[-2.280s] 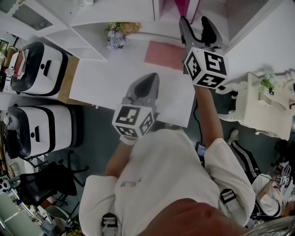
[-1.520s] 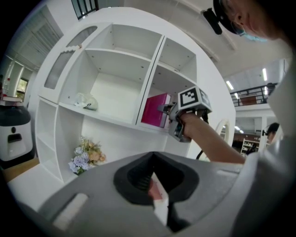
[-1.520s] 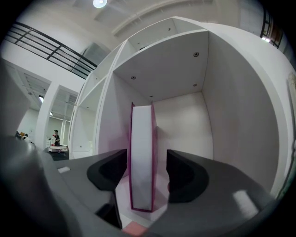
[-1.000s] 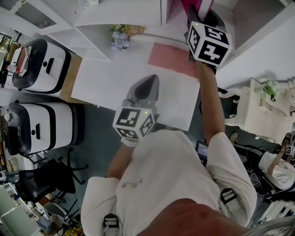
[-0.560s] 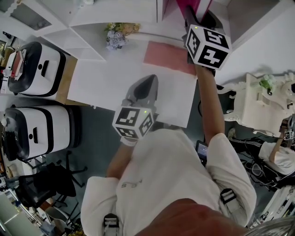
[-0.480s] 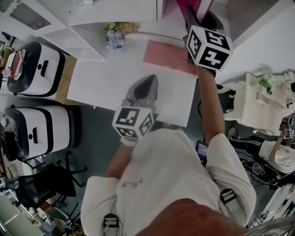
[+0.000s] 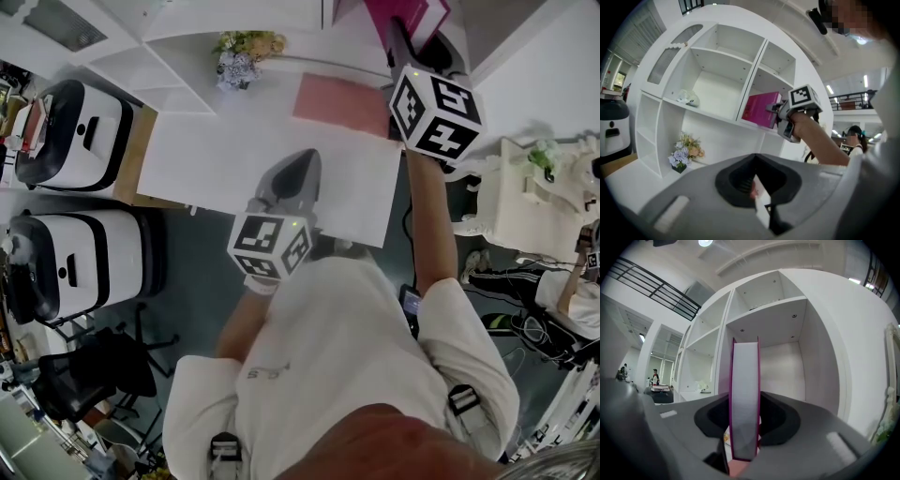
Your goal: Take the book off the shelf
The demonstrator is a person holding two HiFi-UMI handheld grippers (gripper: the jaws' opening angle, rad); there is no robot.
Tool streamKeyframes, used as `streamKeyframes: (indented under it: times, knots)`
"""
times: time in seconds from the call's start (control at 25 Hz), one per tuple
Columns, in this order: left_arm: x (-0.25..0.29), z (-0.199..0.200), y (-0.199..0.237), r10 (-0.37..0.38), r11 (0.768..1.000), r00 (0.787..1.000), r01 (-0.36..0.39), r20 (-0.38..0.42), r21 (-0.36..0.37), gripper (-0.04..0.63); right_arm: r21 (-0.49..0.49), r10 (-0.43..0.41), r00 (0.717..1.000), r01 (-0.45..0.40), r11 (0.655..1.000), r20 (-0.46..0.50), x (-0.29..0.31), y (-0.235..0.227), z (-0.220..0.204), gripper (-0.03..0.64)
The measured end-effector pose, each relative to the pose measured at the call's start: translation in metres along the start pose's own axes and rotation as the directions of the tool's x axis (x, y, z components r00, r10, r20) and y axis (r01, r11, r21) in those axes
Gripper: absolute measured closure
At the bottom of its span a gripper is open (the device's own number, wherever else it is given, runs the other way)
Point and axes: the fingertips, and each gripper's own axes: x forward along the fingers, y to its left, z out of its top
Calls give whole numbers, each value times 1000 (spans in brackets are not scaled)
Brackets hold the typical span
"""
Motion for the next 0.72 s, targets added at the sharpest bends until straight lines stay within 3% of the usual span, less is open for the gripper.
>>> streamKeyframes:
  times: [0.44, 0.72]
  knots:
    - [-20, -21, -21, -21, 1000, 999, 21, -27, 9, 595, 4, -1, 1000, 1, 1000, 23, -51, 7, -9, 474]
    - [-29, -31, -35, -45, 999, 998, 46, -43, 12, 595, 59, 0, 1000, -2, 998, 26, -85, 8, -20, 474]
